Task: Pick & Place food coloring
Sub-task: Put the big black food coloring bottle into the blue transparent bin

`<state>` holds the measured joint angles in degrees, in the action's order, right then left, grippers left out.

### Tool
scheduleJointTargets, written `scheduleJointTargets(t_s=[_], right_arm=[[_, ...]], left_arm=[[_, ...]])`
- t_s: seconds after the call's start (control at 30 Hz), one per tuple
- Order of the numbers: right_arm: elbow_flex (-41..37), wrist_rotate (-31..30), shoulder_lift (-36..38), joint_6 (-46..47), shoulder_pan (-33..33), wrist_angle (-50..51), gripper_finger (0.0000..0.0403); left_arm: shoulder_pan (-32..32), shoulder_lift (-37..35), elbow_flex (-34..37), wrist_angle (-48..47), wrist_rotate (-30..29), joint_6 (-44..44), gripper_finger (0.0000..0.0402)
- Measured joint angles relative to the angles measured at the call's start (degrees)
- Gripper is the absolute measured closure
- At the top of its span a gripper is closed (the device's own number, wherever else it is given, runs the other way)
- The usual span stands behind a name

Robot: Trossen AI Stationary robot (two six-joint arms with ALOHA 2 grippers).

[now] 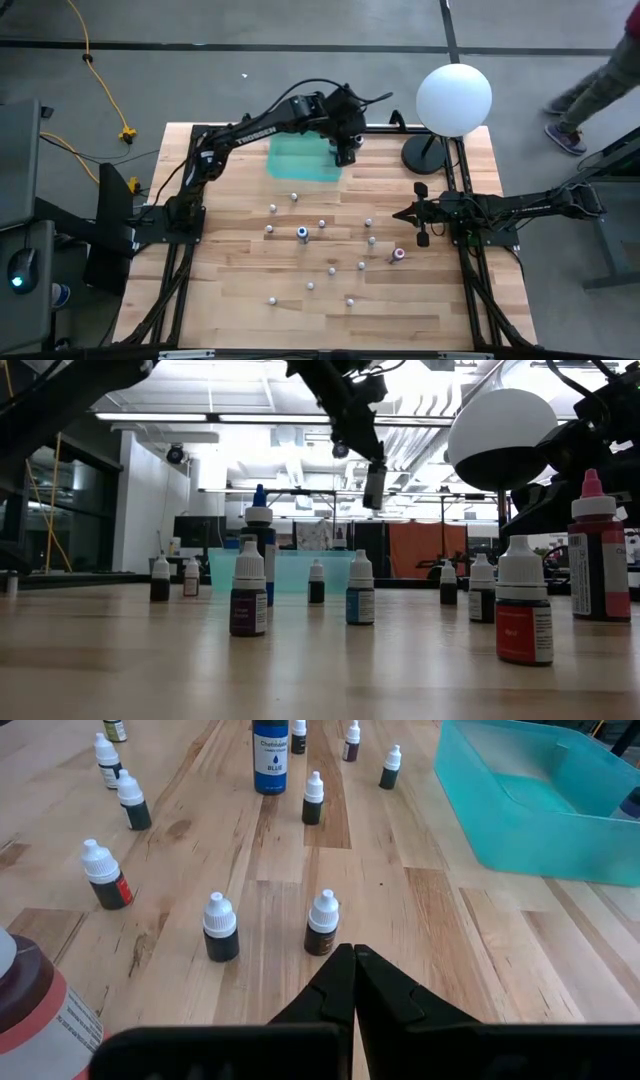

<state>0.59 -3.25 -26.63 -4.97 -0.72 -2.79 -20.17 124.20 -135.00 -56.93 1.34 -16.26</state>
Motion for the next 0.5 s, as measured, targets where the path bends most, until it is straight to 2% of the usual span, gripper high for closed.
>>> scheduleJointTargets(t_s=[0.13,0.23,0.33,0.5], right_arm=[[0.0,0.0,0.0,0.0,0.0,0.0,0.0402],[0.0,0.0,0.0,0.0,0.0,0.0,0.0402],[0.0,0.0,0.0,0.0,0.0,0.1,0.0402],[0.0,0.0,0.0,0.0,0.0,0.0,0.0402]], left_arm=[[-0.6,-1.0,0.6,-1.8,1.0,-0.1,0.0305],[-0.8,-4.6,4.0,0.1,1.2,-1.6,0.0305],[-1.5,-9.6,11.2,2.4,1.2,-3.0,0.0305],[-3.5,-19.0,29.3,11.8,2.8,-3.4,0.0305]])
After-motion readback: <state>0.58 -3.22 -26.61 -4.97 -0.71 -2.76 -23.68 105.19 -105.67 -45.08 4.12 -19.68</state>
